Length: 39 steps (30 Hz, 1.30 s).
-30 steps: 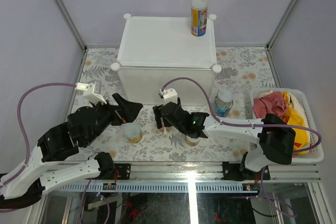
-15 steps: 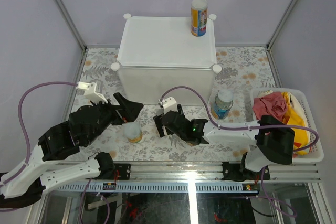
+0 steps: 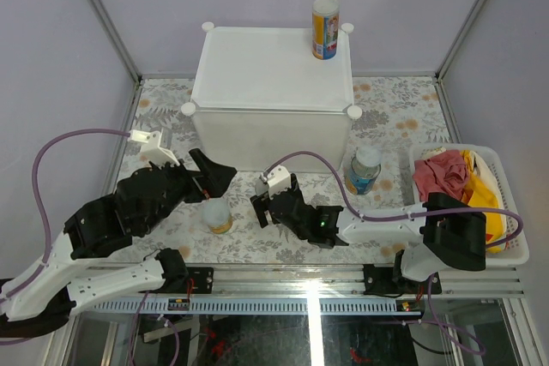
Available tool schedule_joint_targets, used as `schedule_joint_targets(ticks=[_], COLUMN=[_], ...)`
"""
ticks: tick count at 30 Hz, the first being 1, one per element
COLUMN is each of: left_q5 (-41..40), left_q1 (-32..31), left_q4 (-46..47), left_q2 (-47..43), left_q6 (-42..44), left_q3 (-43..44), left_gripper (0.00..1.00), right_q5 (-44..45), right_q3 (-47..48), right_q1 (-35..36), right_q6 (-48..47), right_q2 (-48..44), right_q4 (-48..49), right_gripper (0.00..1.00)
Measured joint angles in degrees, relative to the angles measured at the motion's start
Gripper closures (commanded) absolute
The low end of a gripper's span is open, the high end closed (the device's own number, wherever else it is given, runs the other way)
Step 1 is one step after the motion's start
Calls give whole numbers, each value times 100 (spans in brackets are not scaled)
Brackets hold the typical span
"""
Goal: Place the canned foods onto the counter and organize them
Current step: Move the canned food to the center of the board, then pick up the canned food from the center of the board.
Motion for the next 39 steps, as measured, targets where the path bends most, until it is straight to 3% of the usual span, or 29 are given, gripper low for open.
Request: schedule_joint_targets(ticks=[16,23,25,30,39], left_q5=[0,0,0,0,0], left_q1=[0,0,0,0,0], left_q4=[-160,-188,-190,-197,-199], left_q2=[179,291,308,332,243], left_q6=[2,2,2,2,-4], left_q3=[138,155,177,216,216], left_gripper=[0,0,0,0,0], right_q5=[459,577,605,636,621], right_q3=[-131,-131,-138,-221,-240], right_q1=[63,63,63,63,68], right_q6=[-540,-745,-774,-807,-831], right_q2=[-15,166,210,210,210], right_q4=[966,1314,1390,1552,1593], right_gripper=[15,21,29,65,81])
